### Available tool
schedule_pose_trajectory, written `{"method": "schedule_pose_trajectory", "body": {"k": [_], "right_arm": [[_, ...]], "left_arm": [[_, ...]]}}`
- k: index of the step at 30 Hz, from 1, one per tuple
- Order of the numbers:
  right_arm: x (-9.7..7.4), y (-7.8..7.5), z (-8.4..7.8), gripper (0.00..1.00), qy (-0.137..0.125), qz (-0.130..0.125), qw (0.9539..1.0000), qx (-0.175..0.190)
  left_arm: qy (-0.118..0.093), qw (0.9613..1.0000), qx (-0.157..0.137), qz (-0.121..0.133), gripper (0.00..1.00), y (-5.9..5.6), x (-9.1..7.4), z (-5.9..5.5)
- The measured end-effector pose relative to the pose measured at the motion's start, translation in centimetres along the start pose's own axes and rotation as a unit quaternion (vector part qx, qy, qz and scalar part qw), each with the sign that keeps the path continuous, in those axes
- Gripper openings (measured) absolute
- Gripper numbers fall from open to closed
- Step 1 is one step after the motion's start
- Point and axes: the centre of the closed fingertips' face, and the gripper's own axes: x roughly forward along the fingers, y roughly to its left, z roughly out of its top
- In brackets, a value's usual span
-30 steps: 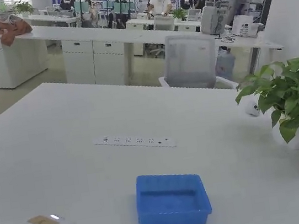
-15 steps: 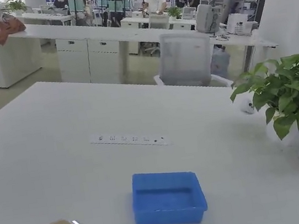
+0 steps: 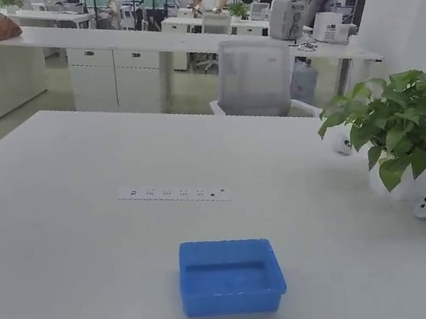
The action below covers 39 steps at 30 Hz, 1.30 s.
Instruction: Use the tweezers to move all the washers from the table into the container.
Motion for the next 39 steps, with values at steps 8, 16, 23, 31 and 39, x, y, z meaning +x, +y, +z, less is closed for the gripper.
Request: {"method": "schedule_pose_trajectory", "body": {"k": [8, 16, 23, 31, 39], "right_arm": [[0.0, 0.0, -0.2, 0.94, 0.012, 0.002, 0.9999, -0.011], [0.2, 0.2, -0.7, 0.93, 0.024, 0.008, 0.9996, -0.014], [0.4, 0.1, -0.4, 0.93, 0.026, 0.008, 0.9994, -0.022], [0.4, 0.9, -0.1, 0.92, 0.018, 0.012, 0.9995, -0.023], [0.3, 1.6, -0.5, 0.91, 0.019, 0.019, 0.9993, -0.025]], "left_arm": [[0.030, 0.9993, 0.022, 0.009, 0.30, 1.2, 3.1, -1.2], [0.049, 0.9964, 0.067, 0.015, 0.12, 2.9, 4.1, -1.6], [0.058, 0.9924, 0.109, 0.008, 0.03, 2.7, 4.5, -1.2], [0.058, 0.9851, 0.162, 0.003, 0.00, 1.9, 4.5, -1.2], [0.054, 0.9811, 0.186, -0.001, 0.00, 0.9, 3.2, -0.8]]}}
